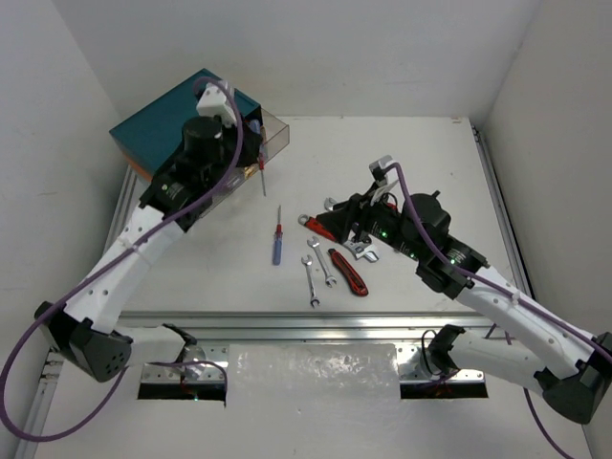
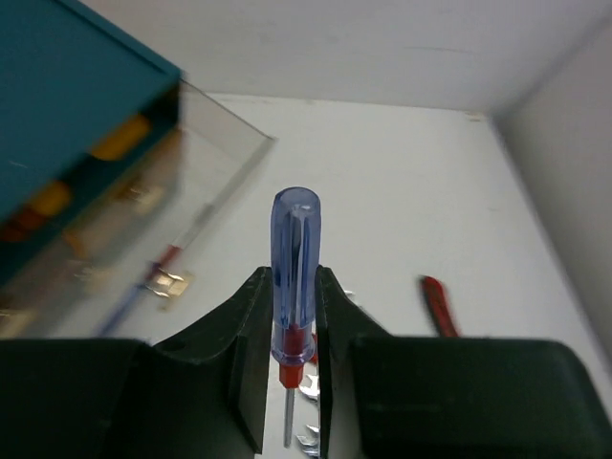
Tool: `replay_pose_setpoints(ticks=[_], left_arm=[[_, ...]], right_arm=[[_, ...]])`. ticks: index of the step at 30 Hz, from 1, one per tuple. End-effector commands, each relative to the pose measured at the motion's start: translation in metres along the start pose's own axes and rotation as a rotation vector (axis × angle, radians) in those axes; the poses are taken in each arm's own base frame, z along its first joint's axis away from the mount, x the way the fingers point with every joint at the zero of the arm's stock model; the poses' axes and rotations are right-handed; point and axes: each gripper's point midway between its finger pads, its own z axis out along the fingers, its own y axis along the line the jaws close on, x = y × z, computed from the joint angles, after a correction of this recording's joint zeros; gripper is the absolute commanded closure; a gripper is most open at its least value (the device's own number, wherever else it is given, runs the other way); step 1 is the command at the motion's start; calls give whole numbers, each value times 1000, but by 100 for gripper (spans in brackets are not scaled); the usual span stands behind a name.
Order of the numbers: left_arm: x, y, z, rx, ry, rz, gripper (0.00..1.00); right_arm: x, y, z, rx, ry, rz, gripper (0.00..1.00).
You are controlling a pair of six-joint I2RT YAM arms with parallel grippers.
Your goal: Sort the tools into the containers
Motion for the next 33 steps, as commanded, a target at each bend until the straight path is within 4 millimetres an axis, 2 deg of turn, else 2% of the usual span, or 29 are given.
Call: replay_pose_setpoints(ticks=[1, 2, 3, 4, 5, 8, 13, 16, 17, 19, 21, 22, 23, 25, 26, 27, 28, 29, 30, 31, 33], left_arm=[[-28, 63, 3, -337, 29, 308, 100], [-53, 66, 0, -375, -14, 322, 100], [-55, 82, 7, -446, -2, 348, 100], [-72, 85, 6, -466, -15, 414, 100], [-75, 89, 9, -489, -14, 447, 100], [-69, 102, 29, -545, 40, 573, 100], [-36, 132, 56, -664, 123, 678, 100], [-23, 134, 65, -668, 160, 650, 48], [-29, 128, 66, -642, 143, 621, 27], [-42, 113, 63, -595, 97, 556, 20], [-53, 90, 53, -543, 47, 475, 17], [-63, 78, 48, -521, 14, 434, 16], [-63, 56, 42, -452, 0, 403, 15], [-40, 39, 39, -358, 53, 320, 15], [-23, 22, 36, -248, 109, 264, 15], [7, 24, 38, -224, 185, 253, 16], [23, 21, 37, -191, 229, 230, 18], [48, 14, 38, -126, 299, 209, 19], [66, 15, 38, -120, 344, 182, 23], [97, 25, 38, -138, 418, 171, 25], [130, 36, 39, -177, 494, 141, 30]], right_arm=[[-8, -10, -6, 63, 8, -54, 43], [-8, -10, -7, 63, 12, -59, 43], [-5, -12, -7, 68, 23, -69, 43], [-4, -13, -6, 72, 30, -75, 44], [-3, -14, -7, 74, 36, -79, 43], [7, -18, -3, 77, 79, -96, 43], [27, -24, 8, 78, 148, -102, 41], [42, -29, 16, 83, 203, -91, 29], [50, -33, 20, 97, 230, -82, 28], [55, -36, 23, 110, 253, -75, 27], [62, -39, 26, 121, 274, -57, 27], [63, -40, 26, 128, 278, -50, 27], [64, -43, 27, 151, 279, -35, 27], [65, -50, 26, 182, 288, -17, 27], [65, -54, 23, 203, 302, 2, 26], [66, -59, 21, 220, 312, 12, 25], [67, -60, 19, 226, 324, 16, 25], [69, -62, 18, 229, 336, 11, 24], [71, -64, 14, 236, 356, 10, 24], [72, -65, 11, 239, 364, 5, 23], [77, -68, 3, 254, 383, -2, 23]])
